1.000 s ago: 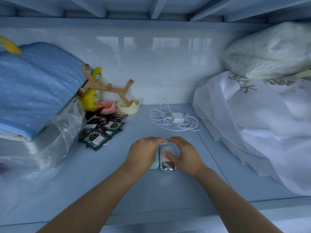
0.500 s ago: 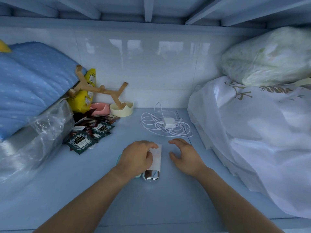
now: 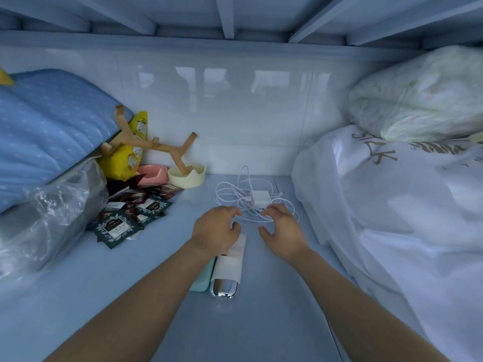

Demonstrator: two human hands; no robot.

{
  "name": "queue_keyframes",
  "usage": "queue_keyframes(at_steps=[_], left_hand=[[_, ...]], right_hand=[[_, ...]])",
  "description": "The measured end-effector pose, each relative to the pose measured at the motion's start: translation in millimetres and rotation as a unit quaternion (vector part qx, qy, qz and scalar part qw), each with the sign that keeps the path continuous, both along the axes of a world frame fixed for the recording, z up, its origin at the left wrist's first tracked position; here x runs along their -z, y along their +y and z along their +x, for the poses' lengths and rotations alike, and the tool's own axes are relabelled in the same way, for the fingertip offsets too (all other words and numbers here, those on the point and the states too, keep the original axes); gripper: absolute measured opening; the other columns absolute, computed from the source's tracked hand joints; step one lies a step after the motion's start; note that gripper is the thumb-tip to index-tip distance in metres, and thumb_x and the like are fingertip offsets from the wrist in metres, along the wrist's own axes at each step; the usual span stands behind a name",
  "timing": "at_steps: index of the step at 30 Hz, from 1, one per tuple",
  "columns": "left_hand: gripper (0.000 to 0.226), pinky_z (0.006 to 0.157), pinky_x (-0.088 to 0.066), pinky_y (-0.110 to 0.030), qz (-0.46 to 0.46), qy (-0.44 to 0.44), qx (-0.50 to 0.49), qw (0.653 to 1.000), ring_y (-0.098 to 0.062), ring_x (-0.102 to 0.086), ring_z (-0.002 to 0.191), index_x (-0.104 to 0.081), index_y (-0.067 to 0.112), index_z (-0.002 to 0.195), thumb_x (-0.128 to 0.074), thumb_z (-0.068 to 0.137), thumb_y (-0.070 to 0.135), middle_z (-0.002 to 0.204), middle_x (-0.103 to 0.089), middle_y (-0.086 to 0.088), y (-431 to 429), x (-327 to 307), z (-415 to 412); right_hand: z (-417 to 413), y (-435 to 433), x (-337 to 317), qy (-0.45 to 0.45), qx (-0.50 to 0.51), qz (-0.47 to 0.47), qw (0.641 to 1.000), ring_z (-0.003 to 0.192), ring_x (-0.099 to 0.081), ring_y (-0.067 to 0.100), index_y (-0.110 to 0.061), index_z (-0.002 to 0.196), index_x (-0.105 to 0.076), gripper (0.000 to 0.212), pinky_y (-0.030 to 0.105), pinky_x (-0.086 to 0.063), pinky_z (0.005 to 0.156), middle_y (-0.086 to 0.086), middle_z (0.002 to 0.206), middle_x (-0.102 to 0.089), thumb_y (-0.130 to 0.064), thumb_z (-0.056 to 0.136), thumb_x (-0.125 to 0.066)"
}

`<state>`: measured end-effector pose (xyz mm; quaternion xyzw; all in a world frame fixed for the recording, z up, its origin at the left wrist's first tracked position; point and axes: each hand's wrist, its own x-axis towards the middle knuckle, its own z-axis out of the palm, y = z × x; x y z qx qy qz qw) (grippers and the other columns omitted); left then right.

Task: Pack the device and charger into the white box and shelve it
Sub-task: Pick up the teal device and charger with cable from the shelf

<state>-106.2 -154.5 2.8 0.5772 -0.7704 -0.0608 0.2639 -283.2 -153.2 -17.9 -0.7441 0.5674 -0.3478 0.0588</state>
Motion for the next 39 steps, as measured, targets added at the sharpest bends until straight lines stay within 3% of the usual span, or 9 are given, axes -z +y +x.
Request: queue_keyframes(at_steps=[5, 9, 14, 20, 23, 29, 33, 36, 39], left_hand=[[0.039, 0.088, -0.046, -0.032, 0.005, -0.041, 0.004, 0.999, -0.020, -0.054, 0.113, -0.052, 0.028, 0.124, -0.052, 0.085, 0.028, 0.127, -0.054, 0.002, -21, 3, -3], [0.041, 0.085, -0.049, -0.034, 0.005, -0.060, 0.023, 0.998, -0.022, -0.054, 0.111, -0.051, 0.026, 0.125, -0.054, 0.084, 0.031, 0.126, -0.052, -0.001, -34, 2, -5], [0.042, 0.091, -0.047, -0.040, 0.006, -0.042, 0.064, 0.997, -0.023, -0.050, 0.116, -0.052, 0.021, 0.124, -0.058, 0.083, 0.027, 0.130, -0.048, -0.004, -45, 2, -8], [0.047, 0.106, -0.035, -0.034, 0.042, -0.069, 0.150, 0.985, -0.024, -0.039, 0.129, -0.048, 0.022, 0.129, -0.060, 0.083, 0.026, 0.143, -0.035, -0.004, -51, 10, -11], [0.048, 0.107, -0.033, -0.033, 0.036, -0.082, 0.166, 0.982, -0.024, -0.036, 0.131, -0.046, 0.023, 0.131, -0.059, 0.084, 0.027, 0.146, -0.031, -0.003, -52, 14, -7], [0.056, 0.107, -0.034, -0.039, 0.023, -0.088, 0.147, 0.985, -0.025, -0.030, 0.135, -0.040, 0.024, 0.135, -0.060, 0.083, 0.025, 0.149, -0.026, -0.004, -56, 13, -6], [0.064, 0.110, -0.031, -0.041, 0.049, -0.097, 0.129, 0.986, -0.026, -0.025, 0.138, -0.029, 0.024, 0.141, -0.057, 0.083, 0.027, 0.152, -0.021, -0.005, -60, 15, -13], [0.066, 0.107, -0.035, -0.042, 0.046, -0.092, 0.134, 0.986, -0.027, -0.029, 0.134, -0.027, 0.024, 0.141, -0.057, 0.083, 0.026, 0.149, -0.026, -0.005, -64, 13, -17], [0.068, 0.103, -0.038, -0.044, 0.036, -0.098, 0.135, 0.985, -0.027, -0.032, 0.132, -0.028, 0.024, 0.142, -0.059, 0.081, 0.023, 0.146, -0.030, -0.005, -71, 9, -21]], right_hand=[[2, -17, -1, 0.040, 0.018, 0.018, 0.999, 0.132, -0.034, 0.020, -0.021, 0.125, -0.051, 0.043, 0.033, -0.039, 0.100, 0.000, 0.145, -0.032, -0.025, 0.083, -0.062], [3, -32, -3, 0.083, 0.063, 0.043, 0.994, 0.136, -0.026, 0.023, -0.023, 0.135, -0.041, 0.056, 0.037, -0.029, 0.106, 0.000, 0.151, -0.024, -0.028, 0.083, -0.061], [0, -41, 3, 0.091, 0.084, 0.110, 0.986, 0.133, -0.032, 0.026, -0.024, 0.141, -0.030, 0.062, 0.039, -0.032, 0.104, 0.006, 0.146, -0.033, -0.031, 0.084, -0.056], [-9, -34, 5, 0.086, 0.049, 0.092, 0.991, 0.115, -0.047, 0.025, -0.015, 0.111, -0.061, 0.033, 0.033, -0.043, 0.092, 0.005, 0.122, -0.051, -0.027, 0.080, -0.058], [-11, -29, 5, 0.098, 0.037, 0.090, 0.990, 0.107, -0.051, 0.025, -0.010, 0.094, -0.064, 0.021, 0.028, -0.044, 0.081, 0.008, 0.112, -0.056, -0.025, 0.081, -0.057], [-9, -19, 3, 0.082, 0.036, 0.031, 0.996, 0.105, -0.049, 0.025, -0.013, 0.092, -0.065, 0.020, 0.027, -0.043, 0.080, 0.006, 0.107, -0.055, -0.024, 0.076, -0.062], [-8, -30, -1, 0.066, 0.046, -0.037, 0.996, 0.113, -0.045, 0.023, -0.015, 0.108, -0.061, 0.029, 0.035, -0.044, 0.088, 0.004, 0.120, -0.049, -0.025, 0.081, -0.062], [-8, -43, 4, 0.091, 0.049, -0.015, 0.995, 0.132, -0.029, 0.024, -0.023, 0.131, -0.048, 0.044, 0.041, -0.035, 0.103, 0.003, 0.144, -0.035, -0.027, 0.088, -0.056], [-6, -54, 10, 0.116, 0.042, 0.037, 0.992, 0.142, -0.014, 0.022, -0.030, 0.140, -0.034, 0.048, 0.042, -0.022, 0.112, 0.002, 0.154, -0.019, -0.031, 0.094, -0.044]])
